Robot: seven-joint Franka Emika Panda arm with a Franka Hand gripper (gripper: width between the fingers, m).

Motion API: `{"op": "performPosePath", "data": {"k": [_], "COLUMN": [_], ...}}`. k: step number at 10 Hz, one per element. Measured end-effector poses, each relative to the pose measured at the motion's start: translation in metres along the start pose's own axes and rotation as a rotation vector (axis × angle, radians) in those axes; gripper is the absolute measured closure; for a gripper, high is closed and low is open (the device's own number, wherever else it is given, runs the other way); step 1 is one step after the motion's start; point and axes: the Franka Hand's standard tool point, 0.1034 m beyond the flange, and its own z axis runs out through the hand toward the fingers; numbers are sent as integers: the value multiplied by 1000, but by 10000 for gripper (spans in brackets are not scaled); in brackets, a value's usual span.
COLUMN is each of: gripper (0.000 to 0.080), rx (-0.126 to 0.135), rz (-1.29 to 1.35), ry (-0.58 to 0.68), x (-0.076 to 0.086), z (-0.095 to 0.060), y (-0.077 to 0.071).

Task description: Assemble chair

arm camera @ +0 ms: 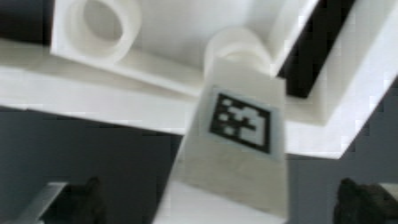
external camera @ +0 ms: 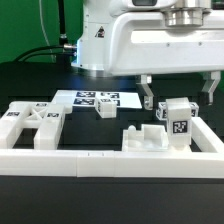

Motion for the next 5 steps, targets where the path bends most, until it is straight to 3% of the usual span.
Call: {"op": "performPosePath", "data": {"k": [1,2,4,5], "gripper": [151,151,151,151], "rx": [11,6,52,49], "rz": [3,6,183,176], "ry": [-46,-22,-48,-44], "x": [0,2,-2,-1], "z": [-1,0,0,0], "y": [-2,0,2,1]}}
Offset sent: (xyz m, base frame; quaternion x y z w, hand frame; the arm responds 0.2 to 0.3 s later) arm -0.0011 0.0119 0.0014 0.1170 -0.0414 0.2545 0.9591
